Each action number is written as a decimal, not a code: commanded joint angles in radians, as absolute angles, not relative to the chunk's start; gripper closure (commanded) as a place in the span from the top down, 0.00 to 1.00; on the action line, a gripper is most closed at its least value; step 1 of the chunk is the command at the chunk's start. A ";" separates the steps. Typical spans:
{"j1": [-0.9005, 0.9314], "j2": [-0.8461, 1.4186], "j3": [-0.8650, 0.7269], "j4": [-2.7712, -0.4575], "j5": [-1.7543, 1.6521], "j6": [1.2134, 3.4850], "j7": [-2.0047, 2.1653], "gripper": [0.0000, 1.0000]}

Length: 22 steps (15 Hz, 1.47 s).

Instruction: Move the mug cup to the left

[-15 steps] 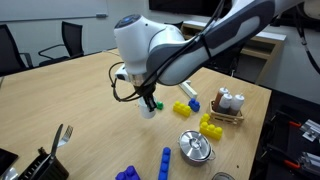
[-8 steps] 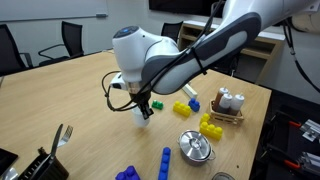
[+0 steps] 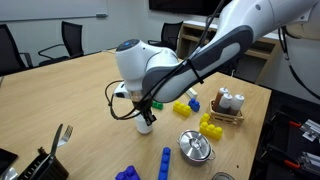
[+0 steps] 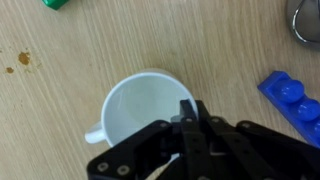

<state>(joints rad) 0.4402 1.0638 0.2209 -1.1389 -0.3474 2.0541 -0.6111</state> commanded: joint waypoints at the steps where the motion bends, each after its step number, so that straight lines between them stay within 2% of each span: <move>1: 0.431 1.071 0.232 -1.107 -0.334 2.030 -0.644 0.02; 2: 0.430 1.070 0.231 -1.106 -0.334 2.026 -0.644 0.02; 3: 0.426 1.068 0.235 -1.104 -0.326 2.013 -0.642 0.31; 5: 0.422 1.062 0.235 -1.102 -0.321 2.004 -0.637 0.37; 13: 0.419 0.967 0.216 -1.117 -0.313 1.936 -0.569 0.94; 15: 0.411 0.913 0.223 -1.138 -0.298 1.891 -0.527 1.00; 17: 0.421 0.954 0.221 -1.084 -0.319 1.914 -0.554 0.97; 18: 0.421 0.954 0.220 -1.085 -0.319 1.914 -0.554 1.00; 22: 0.421 0.978 0.220 -1.085 -0.319 1.923 -0.554 1.00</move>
